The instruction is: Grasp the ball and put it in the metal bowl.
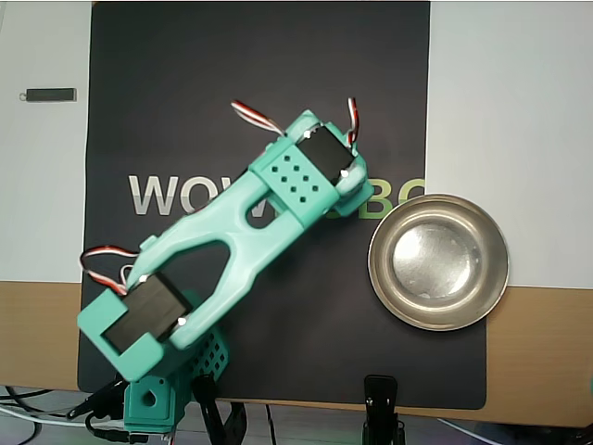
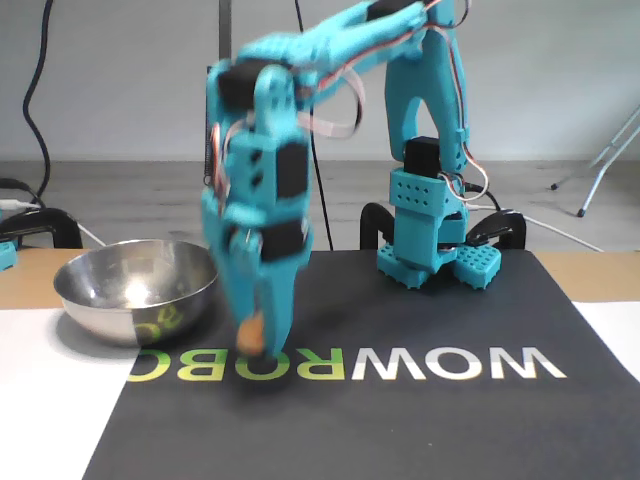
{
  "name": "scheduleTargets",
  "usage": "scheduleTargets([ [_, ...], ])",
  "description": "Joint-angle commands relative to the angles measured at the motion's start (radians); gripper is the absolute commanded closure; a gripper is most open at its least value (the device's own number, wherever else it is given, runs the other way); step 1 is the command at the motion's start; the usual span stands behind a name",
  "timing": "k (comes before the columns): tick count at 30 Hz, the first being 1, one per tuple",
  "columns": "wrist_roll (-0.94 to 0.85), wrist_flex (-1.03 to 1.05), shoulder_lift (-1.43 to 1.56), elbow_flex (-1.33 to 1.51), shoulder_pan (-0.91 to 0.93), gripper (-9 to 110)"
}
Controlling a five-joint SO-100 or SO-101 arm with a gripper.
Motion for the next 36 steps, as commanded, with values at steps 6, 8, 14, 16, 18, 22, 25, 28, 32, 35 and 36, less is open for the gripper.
scheduleTargets([
  [6,-0.006,0.12,0.19,-0.032,0.043,78],
  [8,-0.003,0.14,0.212,-0.04,0.046,79],
  [14,-0.005,0.175,0.25,-0.044,0.081,79],
  [16,-0.006,0.175,0.253,-0.044,0.094,79],
  [18,-0.006,0.175,0.253,-0.046,0.101,79],
  [22,-0.006,0.172,0.253,-0.046,0.123,79],
  [25,-0.006,0.166,0.255,-0.046,0.141,79],
  [28,-0.006,0.166,0.255,-0.055,0.161,79],
  [32,-0.006,0.173,0.242,-0.104,0.19,79],
  [35,-0.006,0.173,0.241,-0.126,0.215,79],
  [36,-0.006,0.172,0.241,-0.126,0.224,79],
])
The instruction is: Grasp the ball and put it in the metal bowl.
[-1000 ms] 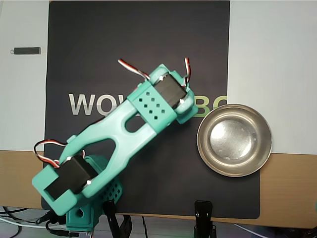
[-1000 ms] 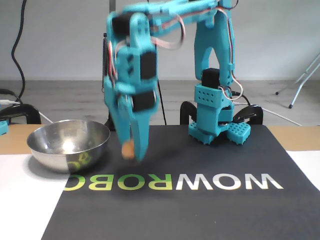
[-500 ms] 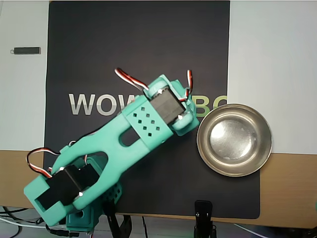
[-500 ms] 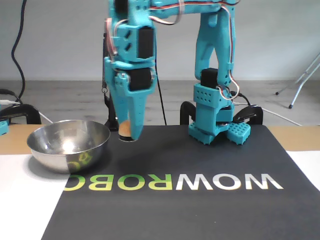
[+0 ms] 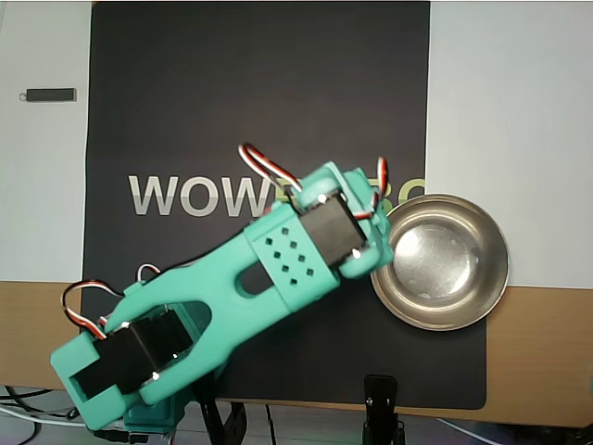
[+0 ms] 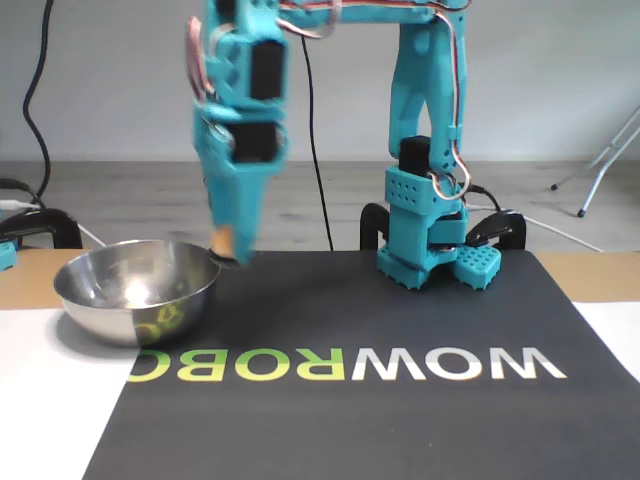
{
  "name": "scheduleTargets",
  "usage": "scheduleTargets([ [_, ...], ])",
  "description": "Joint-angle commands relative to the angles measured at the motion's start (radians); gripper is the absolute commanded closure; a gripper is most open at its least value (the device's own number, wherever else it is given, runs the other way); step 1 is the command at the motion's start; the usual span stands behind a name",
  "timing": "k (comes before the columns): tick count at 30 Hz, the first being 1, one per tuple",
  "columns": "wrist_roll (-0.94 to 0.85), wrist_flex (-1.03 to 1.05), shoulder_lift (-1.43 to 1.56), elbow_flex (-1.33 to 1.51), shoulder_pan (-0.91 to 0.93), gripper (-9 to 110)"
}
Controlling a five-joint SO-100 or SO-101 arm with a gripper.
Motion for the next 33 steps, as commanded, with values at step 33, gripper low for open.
scheduleTargets([
  [33,0.002,0.002,-0.229,-0.265,0.235,79],
])
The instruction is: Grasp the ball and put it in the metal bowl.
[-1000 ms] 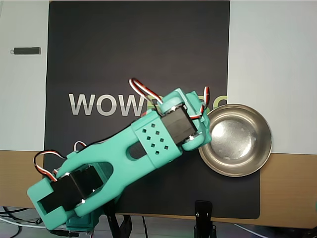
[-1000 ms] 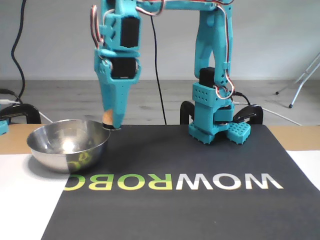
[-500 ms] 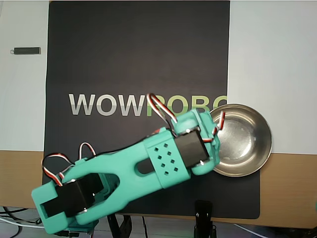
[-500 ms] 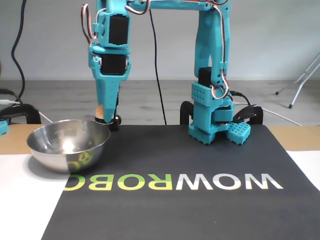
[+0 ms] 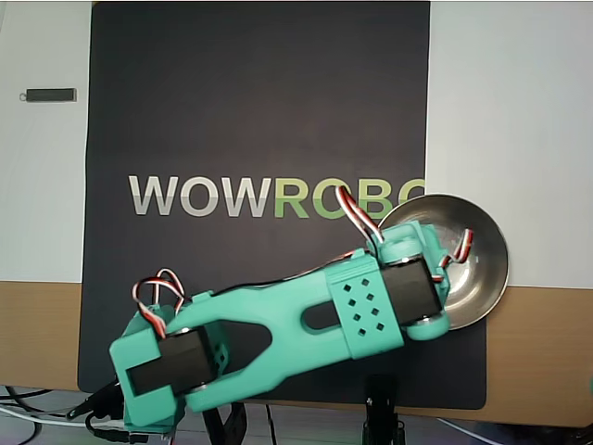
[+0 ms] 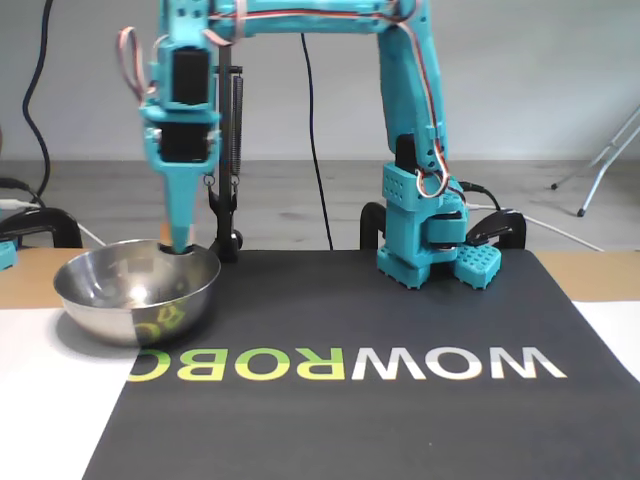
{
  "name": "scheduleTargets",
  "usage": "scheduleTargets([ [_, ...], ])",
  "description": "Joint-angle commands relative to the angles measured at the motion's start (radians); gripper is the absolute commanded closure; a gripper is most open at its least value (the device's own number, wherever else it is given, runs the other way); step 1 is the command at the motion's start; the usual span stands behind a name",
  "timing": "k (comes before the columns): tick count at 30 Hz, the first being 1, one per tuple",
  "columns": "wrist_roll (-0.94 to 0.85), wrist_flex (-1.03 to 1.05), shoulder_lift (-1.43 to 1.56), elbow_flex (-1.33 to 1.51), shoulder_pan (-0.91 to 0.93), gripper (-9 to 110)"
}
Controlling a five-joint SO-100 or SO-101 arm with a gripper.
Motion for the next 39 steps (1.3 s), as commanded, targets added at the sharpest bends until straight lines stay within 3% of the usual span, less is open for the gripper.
scheduleTargets([
  [1,0.003,0.002,-0.012,-0.063,0.014,79],
  [7,0.057,-0.009,-0.032,-0.064,0.028,79],
  [32,0.997,-0.107,-0.071,-0.063,0.02,78],
  [39,1.066,-0.123,-0.071,-0.061,0.018,78],
])
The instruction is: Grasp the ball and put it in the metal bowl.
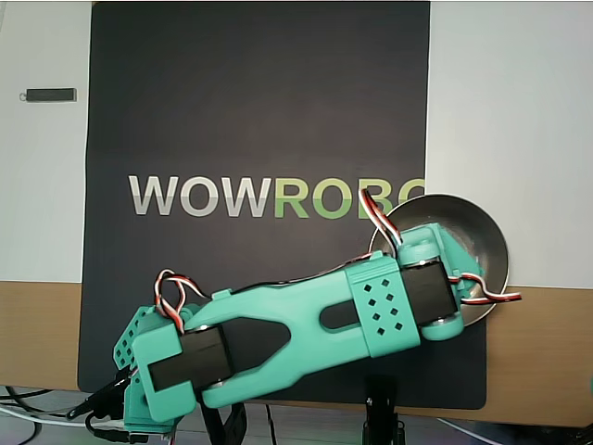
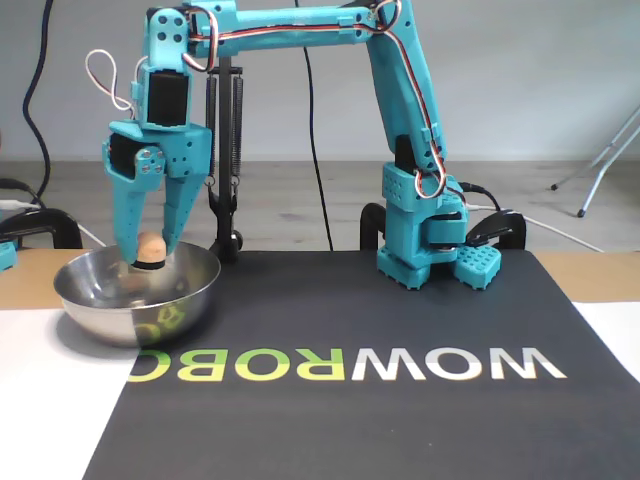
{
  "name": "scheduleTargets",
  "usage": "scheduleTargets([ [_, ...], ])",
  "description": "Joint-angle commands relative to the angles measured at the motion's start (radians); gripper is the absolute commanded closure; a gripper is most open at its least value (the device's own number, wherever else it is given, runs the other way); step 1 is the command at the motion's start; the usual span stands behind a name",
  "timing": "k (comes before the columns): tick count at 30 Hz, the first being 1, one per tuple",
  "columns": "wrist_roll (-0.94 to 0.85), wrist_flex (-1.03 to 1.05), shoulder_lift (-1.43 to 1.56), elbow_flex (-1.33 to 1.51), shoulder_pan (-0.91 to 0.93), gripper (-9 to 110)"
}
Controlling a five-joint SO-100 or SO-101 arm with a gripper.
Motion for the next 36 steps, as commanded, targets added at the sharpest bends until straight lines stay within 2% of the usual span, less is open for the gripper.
scheduleTargets([
  [1,0.009,-0.009,0.005,-0.04,-0.009,78],
  [36,0.008,-0.011,-0.048,-0.044,-0.026,78],
])
